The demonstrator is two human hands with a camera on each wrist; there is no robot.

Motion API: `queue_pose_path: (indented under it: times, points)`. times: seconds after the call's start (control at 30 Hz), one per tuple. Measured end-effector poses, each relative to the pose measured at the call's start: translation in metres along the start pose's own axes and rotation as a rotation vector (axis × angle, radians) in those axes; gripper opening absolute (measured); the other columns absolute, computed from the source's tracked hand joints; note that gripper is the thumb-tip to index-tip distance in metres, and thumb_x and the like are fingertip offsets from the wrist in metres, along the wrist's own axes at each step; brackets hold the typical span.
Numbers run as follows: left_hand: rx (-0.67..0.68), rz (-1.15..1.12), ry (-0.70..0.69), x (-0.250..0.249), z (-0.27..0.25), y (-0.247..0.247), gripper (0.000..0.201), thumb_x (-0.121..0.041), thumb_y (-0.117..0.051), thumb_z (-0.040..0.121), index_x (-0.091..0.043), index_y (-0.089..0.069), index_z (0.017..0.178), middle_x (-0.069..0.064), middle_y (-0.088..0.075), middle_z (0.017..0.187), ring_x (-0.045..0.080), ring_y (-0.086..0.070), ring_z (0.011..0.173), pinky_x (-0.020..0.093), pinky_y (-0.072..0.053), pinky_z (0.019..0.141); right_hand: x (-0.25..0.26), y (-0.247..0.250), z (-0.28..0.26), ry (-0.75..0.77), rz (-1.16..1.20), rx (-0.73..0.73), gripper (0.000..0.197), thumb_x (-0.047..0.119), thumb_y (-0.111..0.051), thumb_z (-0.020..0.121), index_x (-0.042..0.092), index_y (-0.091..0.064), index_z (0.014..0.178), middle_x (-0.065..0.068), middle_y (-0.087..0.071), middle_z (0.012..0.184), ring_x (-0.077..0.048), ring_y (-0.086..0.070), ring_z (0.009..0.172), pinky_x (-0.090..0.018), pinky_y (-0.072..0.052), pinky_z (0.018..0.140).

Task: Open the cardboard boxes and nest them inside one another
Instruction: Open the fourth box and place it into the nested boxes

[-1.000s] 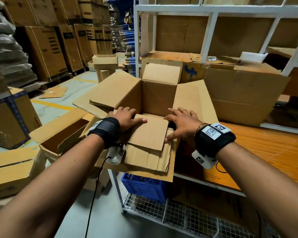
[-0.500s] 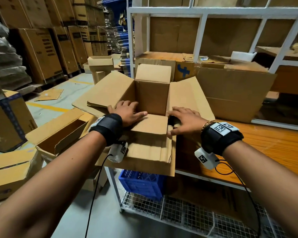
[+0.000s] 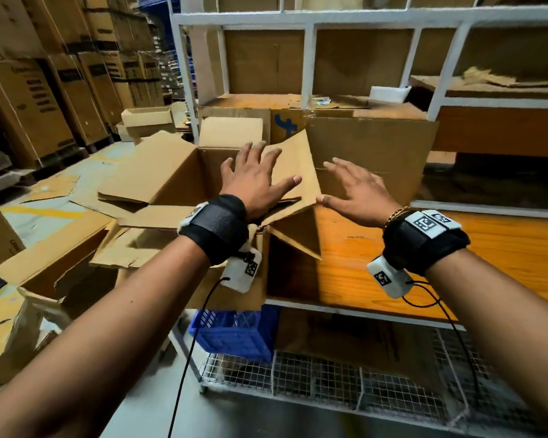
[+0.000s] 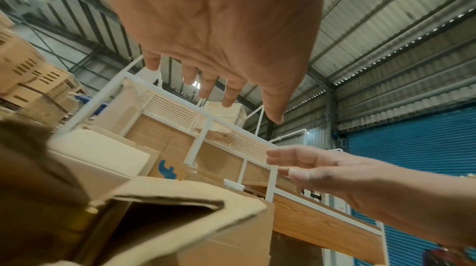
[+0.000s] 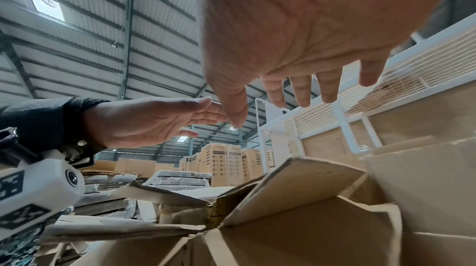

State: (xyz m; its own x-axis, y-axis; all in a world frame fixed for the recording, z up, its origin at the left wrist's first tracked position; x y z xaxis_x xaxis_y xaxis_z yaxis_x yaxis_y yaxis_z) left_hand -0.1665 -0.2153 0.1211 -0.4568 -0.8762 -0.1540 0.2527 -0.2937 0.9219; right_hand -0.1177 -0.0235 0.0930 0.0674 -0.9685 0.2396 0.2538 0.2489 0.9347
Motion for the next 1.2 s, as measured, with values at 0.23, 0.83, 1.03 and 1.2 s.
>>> queue_pose_path:
  times: [0.23, 0.83, 1.03, 1.2]
  points:
    - [-0.003, -0.057, -0.113, -0.143, 0.004, -0.035, 0.072, -0.07, -0.04, 0.088, -0.033, -0.026, 0.149, 0.0, -0.016, 0.161, 0.021, -0.004, 0.149, 0.051, -0.007, 0.115, -0.114, 0.047, -0.085, -0.134, -0.053, -0.009, 0.076, 0.061, -0.046, 0.094, 0.029, -0.018, 0.157, 0.005, -0.012, 0.165, -0.02, -0.012, 0.151, -0.045, -0.01, 0.119]
    - [0.212, -0.18, -0.402, -0.484, 0.023, -0.188, 0.073, -0.069, -0.043, 0.087, -0.031, -0.03, 0.148, 0.003, -0.019, 0.16, 0.025, -0.01, 0.148, 0.054, -0.014, 0.114, -0.441, 0.092, -0.261, -0.524, -0.093, 0.042, 0.079, 0.062, -0.048, 0.092, 0.024, -0.021, 0.156, 0.001, -0.018, 0.165, -0.024, -0.022, 0.149, -0.049, -0.021, 0.113]
    - [0.255, -0.202, -0.455, -0.568, 0.073, -0.245, 0.073, -0.07, -0.044, 0.086, -0.033, -0.03, 0.148, 0.002, -0.019, 0.16, 0.025, -0.011, 0.147, 0.055, -0.016, 0.112, -0.536, 0.097, -0.258, -0.61, -0.088, 0.037, 0.077, 0.06, -0.049, 0.092, 0.024, -0.023, 0.155, 0.001, -0.021, 0.163, -0.024, -0.024, 0.147, -0.049, -0.022, 0.113]
    - [0.325, -0.213, -0.516, -0.637, 0.111, -0.283, 0.074, -0.069, -0.044, 0.086, -0.032, -0.03, 0.149, 0.002, -0.019, 0.16, 0.026, -0.012, 0.147, 0.054, -0.019, 0.112, -0.613, 0.107, -0.254, -0.68, -0.064, 0.046, 0.077, 0.061, -0.051, 0.091, 0.023, -0.026, 0.154, 0.0, -0.025, 0.162, -0.025, -0.026, 0.146, -0.05, -0.026, 0.114]
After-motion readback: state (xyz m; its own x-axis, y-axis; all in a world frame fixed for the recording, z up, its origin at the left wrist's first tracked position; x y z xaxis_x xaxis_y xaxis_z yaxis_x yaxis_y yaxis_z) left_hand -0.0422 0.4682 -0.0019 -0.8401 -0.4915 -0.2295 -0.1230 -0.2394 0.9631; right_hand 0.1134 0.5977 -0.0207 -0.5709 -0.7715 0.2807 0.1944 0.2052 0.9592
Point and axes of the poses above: each hand's wrist, its own z-axis towards the middle knuckle, its own y-axis out of the back of the hand, x = y × z, the point moved 7 cm from there along z, towards the middle knuckle
